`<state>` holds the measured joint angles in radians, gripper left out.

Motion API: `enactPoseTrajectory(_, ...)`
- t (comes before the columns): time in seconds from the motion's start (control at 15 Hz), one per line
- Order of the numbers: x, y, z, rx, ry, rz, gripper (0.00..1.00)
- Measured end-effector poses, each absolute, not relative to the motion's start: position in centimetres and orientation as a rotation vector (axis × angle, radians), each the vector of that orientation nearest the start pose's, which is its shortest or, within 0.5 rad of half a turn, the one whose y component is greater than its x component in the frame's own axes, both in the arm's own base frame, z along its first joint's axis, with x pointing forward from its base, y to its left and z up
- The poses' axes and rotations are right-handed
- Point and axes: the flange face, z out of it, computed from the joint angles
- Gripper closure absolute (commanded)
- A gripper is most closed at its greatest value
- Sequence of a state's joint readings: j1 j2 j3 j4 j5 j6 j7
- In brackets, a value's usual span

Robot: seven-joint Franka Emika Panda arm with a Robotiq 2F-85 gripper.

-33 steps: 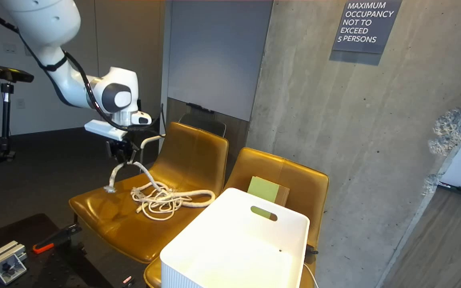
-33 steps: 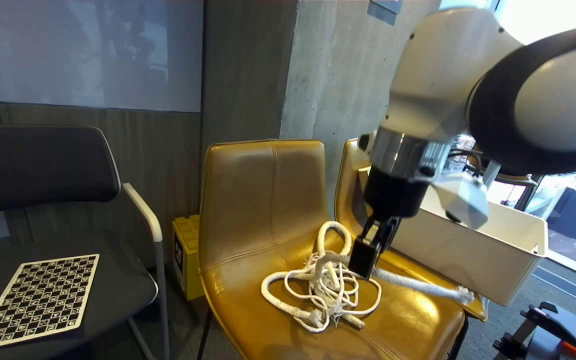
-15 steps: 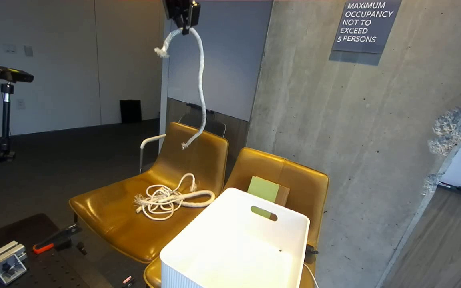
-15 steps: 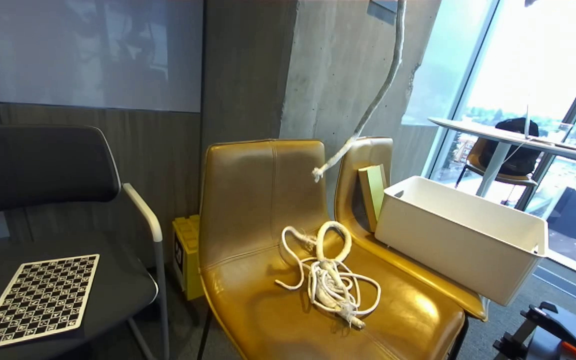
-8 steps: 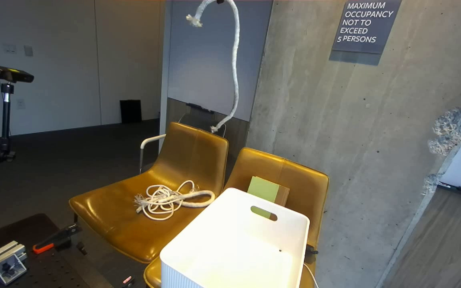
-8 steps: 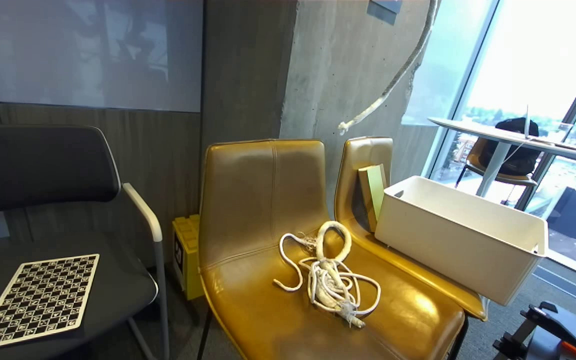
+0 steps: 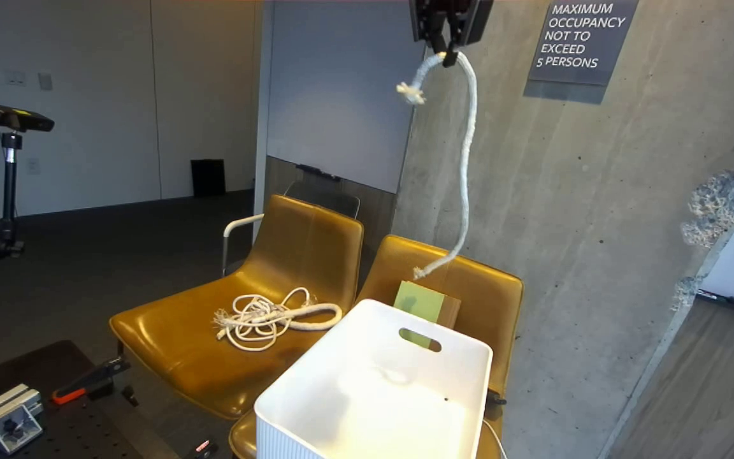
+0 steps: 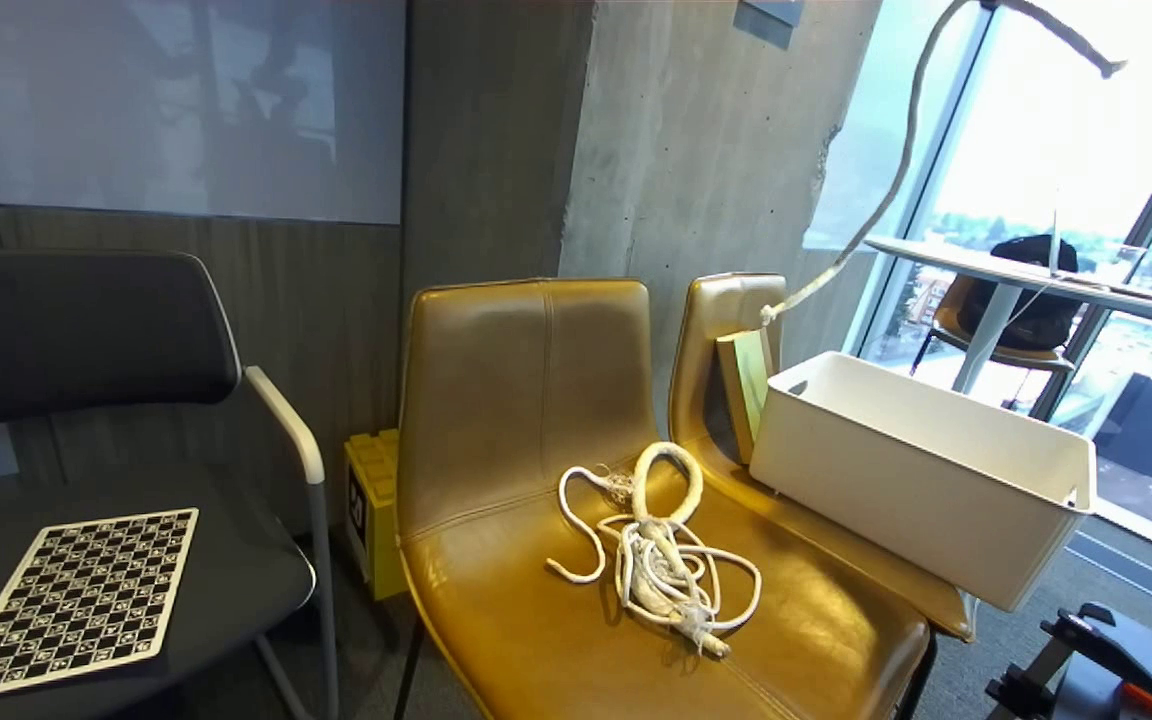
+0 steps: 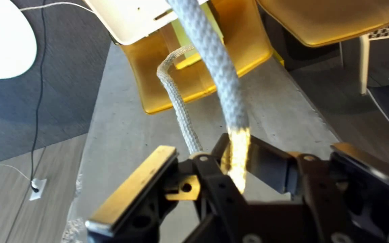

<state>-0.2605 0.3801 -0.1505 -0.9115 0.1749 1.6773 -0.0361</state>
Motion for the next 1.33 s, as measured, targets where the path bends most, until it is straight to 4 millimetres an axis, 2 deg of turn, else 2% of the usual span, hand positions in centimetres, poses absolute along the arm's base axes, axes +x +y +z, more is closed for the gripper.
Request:
enactPoseTrajectory(0.13, 62.1, -25.9, 69.5, -3.024, 0.558, -0.574, 0.96)
enactPoseTrajectory(0.33, 60.7, -30.4, 67.4, -3.047, 0.598, -0.511, 0.96)
enactPoseTrajectory(0.53, 58.6, -33.6, 66.5, -3.061, 0.615, -0.467, 0.96)
enactPoseTrajectory(0.67, 57.1, -34.8, 66.1, -3.067, 0.613, -0.435, 0.96)
enactPoseTrajectory(0.8, 55.6, -35.0, 65.3, -3.074, 0.581, -0.379, 0.96)
enactPoseTrajectory(0.93, 54.3, -34.2, 64.0, -3.081, 0.533, -0.303, 0.96)
enactPoseTrajectory(1.33, 50.6, -29.1, 60.0, -3.085, 0.4, -0.114, 0.96)
